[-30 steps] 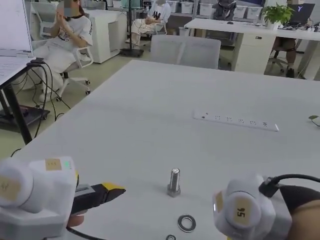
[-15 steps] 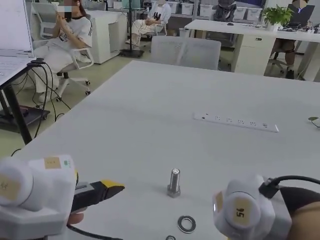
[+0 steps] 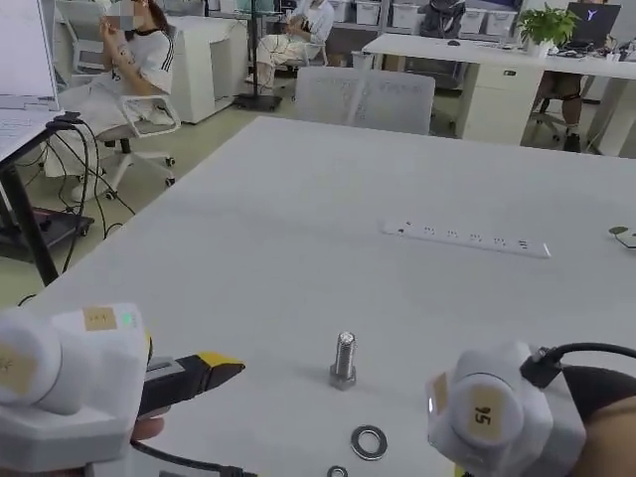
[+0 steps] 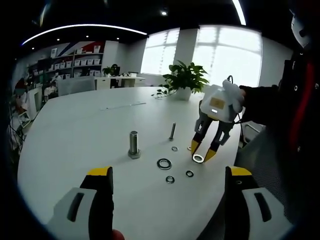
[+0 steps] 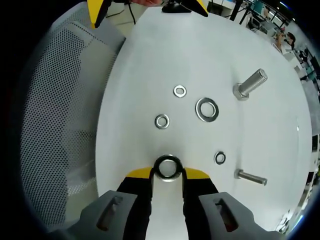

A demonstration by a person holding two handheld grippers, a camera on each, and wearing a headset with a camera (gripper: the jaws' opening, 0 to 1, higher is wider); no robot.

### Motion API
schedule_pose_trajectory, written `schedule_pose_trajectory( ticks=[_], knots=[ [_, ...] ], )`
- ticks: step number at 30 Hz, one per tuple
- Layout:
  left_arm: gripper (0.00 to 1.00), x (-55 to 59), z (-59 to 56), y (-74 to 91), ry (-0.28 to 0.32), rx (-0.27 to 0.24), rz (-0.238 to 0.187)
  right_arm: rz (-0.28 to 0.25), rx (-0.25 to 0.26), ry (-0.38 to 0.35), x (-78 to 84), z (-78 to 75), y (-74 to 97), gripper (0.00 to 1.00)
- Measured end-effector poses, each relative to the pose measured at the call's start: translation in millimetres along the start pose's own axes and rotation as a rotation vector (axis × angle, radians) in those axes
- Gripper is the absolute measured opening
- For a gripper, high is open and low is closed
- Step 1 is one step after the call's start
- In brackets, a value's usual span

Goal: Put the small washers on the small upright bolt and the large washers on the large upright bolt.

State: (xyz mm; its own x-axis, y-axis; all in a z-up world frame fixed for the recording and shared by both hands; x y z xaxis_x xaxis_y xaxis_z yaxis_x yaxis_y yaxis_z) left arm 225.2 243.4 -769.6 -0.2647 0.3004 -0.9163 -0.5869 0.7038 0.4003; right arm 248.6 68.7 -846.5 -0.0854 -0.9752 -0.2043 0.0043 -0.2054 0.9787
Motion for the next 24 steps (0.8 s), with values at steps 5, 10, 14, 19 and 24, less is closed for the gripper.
schedule_pose_trajectory(
  ticks=[5,10,14,19,24],
  knots=[
    [0.93,-1.5,1.6,-0.5,-0.004,0.0,-0.002,-0.035,-0.015,-0.011,-6.9,1.4,9.2,0.23],
    [0.93,-3.1,4.2,-1.9,-0.008,0.0,-0.005,-0.064,-0.012,-0.017,-11.5,-0.3,20.9,0.23],
    [0.93,-4.3,6.1,-3.0,-0.011,0.003,-0.008,-0.081,-0.009,-0.02,-13.7,-1.1,30.7,0.23],
    [0.93,-4.0,7.1,-3.6,-0.011,0.006,-0.009,-0.107,0.002,-0.014,-19.5,-1.9,47.3,0.23],
    [0.93,-4.2,7.8,-4.1,-0.011,0.009,-0.01,-0.128,0.019,-0.008,-25.8,-5.8,61.2,0.23]
  ],
)
Point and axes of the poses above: the centre of the closed fingertips' face, and the gripper's own axes: y roughly backward along the fingers, z roughly to its left, x roughly out of its underside, the point moved 3 cm from there along y, roughly backward along the fingers, and after that the axes turned 11 degrees about -y, right-handed, at the moved point
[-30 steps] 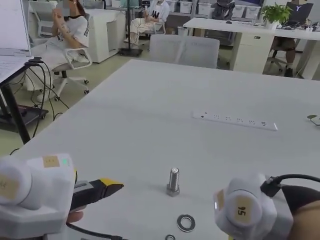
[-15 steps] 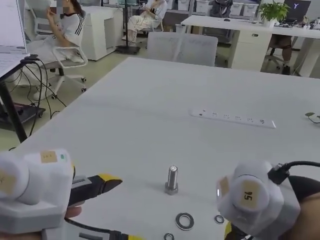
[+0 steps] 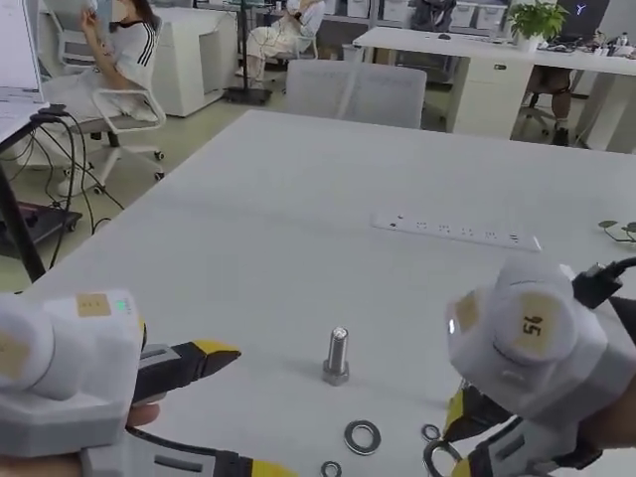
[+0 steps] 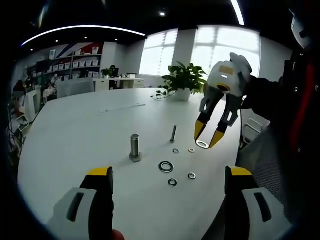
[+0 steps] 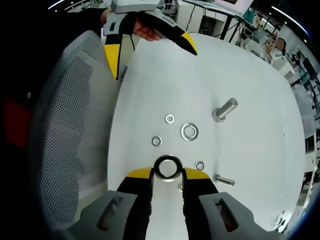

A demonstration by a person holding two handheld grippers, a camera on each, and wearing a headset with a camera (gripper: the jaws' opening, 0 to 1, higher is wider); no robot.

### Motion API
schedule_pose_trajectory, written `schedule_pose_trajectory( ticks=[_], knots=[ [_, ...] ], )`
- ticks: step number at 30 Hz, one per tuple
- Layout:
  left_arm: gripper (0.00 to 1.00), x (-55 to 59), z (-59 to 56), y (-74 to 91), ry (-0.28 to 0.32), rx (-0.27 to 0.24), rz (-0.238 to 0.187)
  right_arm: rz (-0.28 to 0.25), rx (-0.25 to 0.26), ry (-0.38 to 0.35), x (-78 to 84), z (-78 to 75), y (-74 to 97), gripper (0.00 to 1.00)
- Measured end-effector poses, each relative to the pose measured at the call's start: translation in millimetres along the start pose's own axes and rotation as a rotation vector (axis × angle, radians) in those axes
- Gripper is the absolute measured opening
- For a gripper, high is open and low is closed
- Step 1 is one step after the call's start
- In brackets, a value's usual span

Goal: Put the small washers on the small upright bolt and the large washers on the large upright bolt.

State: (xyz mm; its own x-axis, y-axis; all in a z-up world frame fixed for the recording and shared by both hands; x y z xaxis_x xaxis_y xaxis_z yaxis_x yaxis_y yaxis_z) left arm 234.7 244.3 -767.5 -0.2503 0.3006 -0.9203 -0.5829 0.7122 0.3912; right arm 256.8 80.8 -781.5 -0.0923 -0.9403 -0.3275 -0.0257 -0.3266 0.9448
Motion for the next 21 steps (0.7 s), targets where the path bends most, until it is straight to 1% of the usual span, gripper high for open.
schedule_pose_trajectory(
  ticks=[7,14,21],
  knots=[
    [0.93,0.3,0.3,0.4,0.001,0.002,0.001,-0.021,0.002,0.002,-6.6,-3.4,13.0,0.23],
    [0.93,0.2,-0.3,0.4,0.001,0.005,0.001,-0.05,0.031,0.009,-18.7,-13.9,29.3,0.23],
    [0.93,-0.3,0.4,1.6,0.001,0.0,-0.002,-0.074,0.037,0.008,-27.9,-21.1,38.9,0.23]
  ],
)
Point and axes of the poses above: the centre of the closed fingertips' face, and the gripper's own axes: y roughly backward along the fingers, z roughly to its left, x roughly out of its underside, the point moved 3 cm from there along y, roughly backward along the fingers, and after that the axes turned 11 degrees about -y, right-handed, at the moved point
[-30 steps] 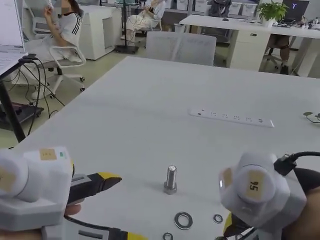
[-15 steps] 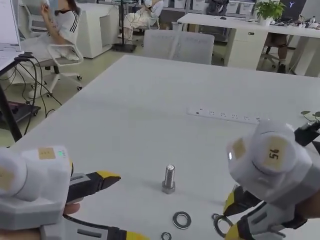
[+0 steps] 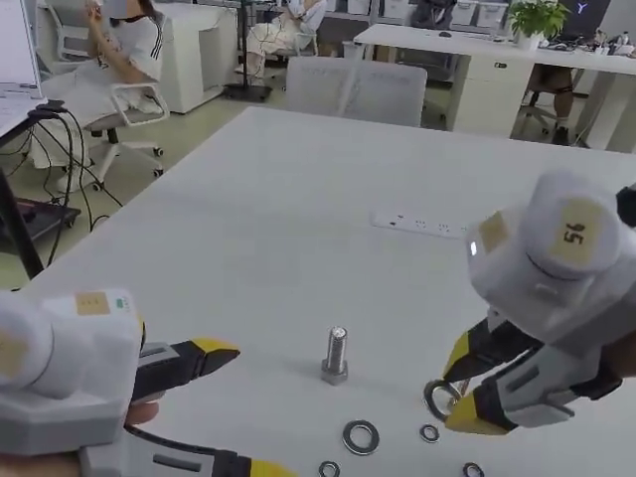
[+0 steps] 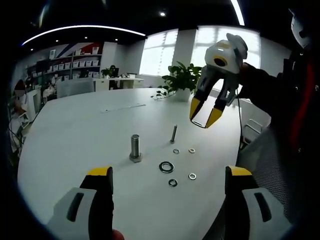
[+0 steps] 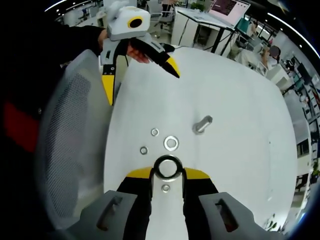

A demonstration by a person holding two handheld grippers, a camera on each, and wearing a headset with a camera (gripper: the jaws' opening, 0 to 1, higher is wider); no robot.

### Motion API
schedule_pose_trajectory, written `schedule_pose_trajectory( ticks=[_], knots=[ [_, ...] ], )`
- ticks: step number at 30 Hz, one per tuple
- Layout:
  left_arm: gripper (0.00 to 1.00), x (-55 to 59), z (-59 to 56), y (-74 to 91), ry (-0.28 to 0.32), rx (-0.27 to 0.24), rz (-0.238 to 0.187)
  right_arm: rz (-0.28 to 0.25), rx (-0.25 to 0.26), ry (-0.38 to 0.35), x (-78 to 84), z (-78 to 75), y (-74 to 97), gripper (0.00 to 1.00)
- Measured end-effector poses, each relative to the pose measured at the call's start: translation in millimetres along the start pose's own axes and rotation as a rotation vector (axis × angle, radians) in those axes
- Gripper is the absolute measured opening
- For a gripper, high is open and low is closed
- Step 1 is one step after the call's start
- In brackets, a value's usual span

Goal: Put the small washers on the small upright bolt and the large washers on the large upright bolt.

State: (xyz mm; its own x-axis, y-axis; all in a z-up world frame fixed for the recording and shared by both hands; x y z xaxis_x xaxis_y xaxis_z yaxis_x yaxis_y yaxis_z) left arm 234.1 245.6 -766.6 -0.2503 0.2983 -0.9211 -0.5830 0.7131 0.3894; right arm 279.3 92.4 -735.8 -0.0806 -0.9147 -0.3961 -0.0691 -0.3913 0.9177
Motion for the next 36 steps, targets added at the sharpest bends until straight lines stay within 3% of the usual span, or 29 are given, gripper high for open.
schedule_pose_trajectory(
  ticks=[14,20,36],
  knots=[
    [0.93,-0.1,1.3,0.0,0.001,-0.001,-0.005,-0.031,0.023,0.01,-22.1,-22.8,11.5,0.23],
    [0.93,1.3,5.0,-1.3,0.004,0.0,-0.004,-0.033,0.023,0.032,-35.8,-36.3,10.4,0.23],
    [0.93,1.4,11.5,-9.1,0.002,0.008,0.0,-0.03,0.004,0.084,-67.0,-53.6,-1.8,0.23]
  ],
)
Point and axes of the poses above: the centre of the closed fingertips' face, and the gripper's own axes: y roughly backward along the fingers, z roughly to its left, x roughly out of its underside, the point moved 3 cm from there along y, roughly backward along the fingers, and after that the axes turned 11 degrees about -y, right-handed, at the moved point
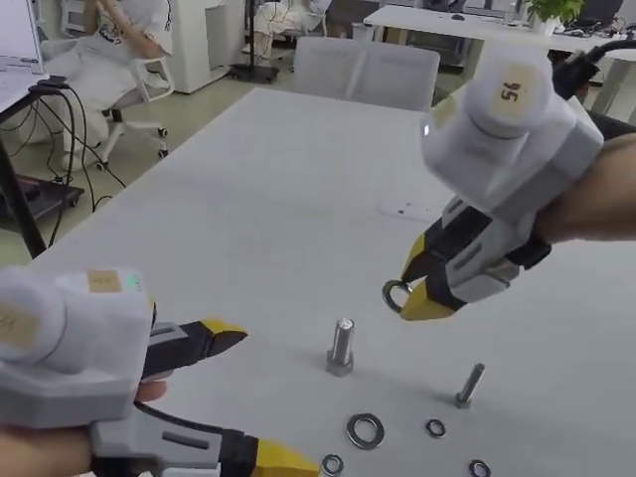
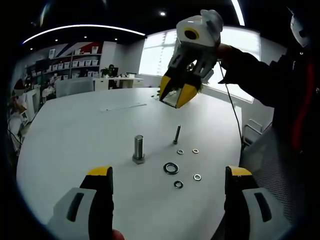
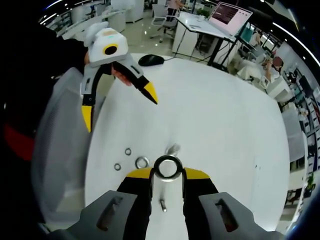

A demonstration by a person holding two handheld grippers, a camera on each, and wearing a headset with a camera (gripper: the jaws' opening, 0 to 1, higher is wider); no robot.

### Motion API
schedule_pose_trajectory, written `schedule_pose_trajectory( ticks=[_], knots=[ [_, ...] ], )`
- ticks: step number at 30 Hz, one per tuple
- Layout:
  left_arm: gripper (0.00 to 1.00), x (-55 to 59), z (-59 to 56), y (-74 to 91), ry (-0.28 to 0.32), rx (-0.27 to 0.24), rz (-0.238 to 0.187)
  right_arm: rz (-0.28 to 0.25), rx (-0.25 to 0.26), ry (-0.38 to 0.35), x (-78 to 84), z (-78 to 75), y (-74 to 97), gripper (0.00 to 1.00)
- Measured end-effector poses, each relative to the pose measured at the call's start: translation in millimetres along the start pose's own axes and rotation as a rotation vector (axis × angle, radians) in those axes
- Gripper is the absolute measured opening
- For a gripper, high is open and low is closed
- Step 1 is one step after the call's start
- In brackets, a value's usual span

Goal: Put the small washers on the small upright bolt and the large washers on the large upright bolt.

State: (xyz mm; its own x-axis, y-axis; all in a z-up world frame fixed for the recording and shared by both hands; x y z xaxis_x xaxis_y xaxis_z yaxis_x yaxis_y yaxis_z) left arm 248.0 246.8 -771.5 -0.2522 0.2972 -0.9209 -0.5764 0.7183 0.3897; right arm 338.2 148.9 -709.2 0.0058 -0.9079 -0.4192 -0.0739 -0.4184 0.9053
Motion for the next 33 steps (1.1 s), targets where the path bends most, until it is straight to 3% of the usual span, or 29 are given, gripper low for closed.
schedule_pose_trajectory(
  ticks=[12,18,33],
  knots=[
    [0.93,1.6,6.9,1.0,0.01,-0.012,-0.008,-0.001,-0.022,0.019,-20.3,-12.0,-17.6,0.23],
    [0.93,2.0,9.9,3.7,0.019,-0.028,-0.019,0.024,-0.032,0.026,-23.7,-16.8,-30.4,0.23],
    [0.93,6.8,13.8,5.4,0.034,-0.05,-0.023,0.088,-0.074,0.035,-15.5,-22.1,-61.5,0.23]
  ],
)
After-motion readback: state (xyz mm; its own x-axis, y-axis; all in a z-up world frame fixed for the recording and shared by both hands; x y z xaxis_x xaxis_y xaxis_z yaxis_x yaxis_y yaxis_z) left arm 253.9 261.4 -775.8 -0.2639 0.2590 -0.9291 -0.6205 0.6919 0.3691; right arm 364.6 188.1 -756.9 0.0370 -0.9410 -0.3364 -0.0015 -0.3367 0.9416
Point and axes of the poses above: the centre of the closed fingertips' face, and the gripper's own axes: y roughly backward along the fingers, z roughly to its left, x roughly out of its underside, the point moved 3 cm from there along y, roughly backward along the fingers, and after that the axes turned 11 degrees about -y, right-handed, at the moved point
